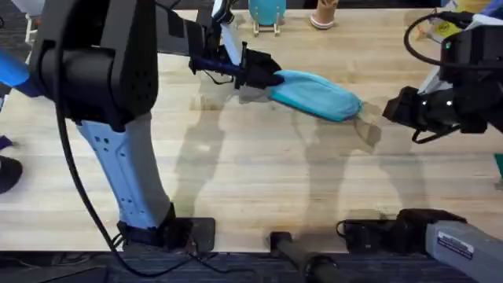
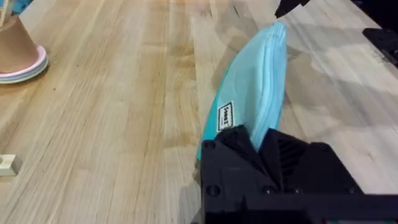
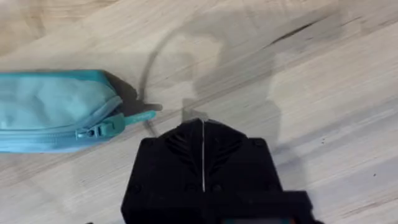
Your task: Unzip the bag, pick up the pens from the table one at a time and place them inside, then zip the bag closed.
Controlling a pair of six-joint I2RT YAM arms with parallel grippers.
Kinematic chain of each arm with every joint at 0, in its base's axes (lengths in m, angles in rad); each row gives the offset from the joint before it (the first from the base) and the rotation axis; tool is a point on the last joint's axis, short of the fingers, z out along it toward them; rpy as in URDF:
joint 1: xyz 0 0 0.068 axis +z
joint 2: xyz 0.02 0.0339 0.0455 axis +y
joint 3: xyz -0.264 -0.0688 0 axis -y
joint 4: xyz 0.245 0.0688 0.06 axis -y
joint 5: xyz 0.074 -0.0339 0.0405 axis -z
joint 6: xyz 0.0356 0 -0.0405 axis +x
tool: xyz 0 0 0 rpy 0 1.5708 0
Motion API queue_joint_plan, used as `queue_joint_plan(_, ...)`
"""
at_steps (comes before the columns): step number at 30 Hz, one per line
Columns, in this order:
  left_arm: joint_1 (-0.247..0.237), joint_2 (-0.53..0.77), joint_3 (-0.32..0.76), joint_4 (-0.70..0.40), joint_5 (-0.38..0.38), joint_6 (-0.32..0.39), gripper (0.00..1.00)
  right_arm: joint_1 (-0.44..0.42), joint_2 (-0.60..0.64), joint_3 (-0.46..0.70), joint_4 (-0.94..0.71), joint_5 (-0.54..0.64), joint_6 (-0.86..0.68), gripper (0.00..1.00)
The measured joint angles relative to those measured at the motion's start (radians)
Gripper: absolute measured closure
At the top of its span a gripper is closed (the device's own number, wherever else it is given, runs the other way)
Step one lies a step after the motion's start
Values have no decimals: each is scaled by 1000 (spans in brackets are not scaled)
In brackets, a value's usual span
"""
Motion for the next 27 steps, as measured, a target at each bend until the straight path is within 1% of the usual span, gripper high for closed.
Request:
queue_joint_plan(5,0,0,0,0,-3,0,959,0,0,0,10,-15,6,970)
queue_joint_plan(9,0,0,0,0,-3,0,959,11,0,0,36,-60,6,970)
queue_joint_plan(10,0,0,0,0,-3,0,959,19,0,0,36,-67,7,952)
queue_joint_plan(12,0,0,0,0,-3,0,959,40,-1,4,34,-82,1,825)
queue_joint_plan(13,0,0,0,0,-3,0,959,54,-2,10,33,-85,-14,726)
queue_joint_plan(15,0,0,0,0,-3,0,959,83,-9,27,33,-92,-40,486)
queue_joint_plan(17,0,0,0,0,-3,0,959,121,-22,53,33,-95,-77,192)
queue_joint_plan(18,0,0,0,0,-3,0,959,138,-28,67,33,-96,-94,65)
queue_joint_plan(19,0,0,0,0,-3,0,959,156,-35,83,34,-96,-112,21)
queue_joint_plan(20,0,0,0,0,-3,0,959,172,-42,98,35,-96,-126,9)
queue_joint_plan(23,0,0,0,0,-3,0,959,207,-61,128,37,-96,-151,5)
queue_joint_plan(27,0,0,0,0,-3,0,959,242,-81,137,36,-96,-164,5)
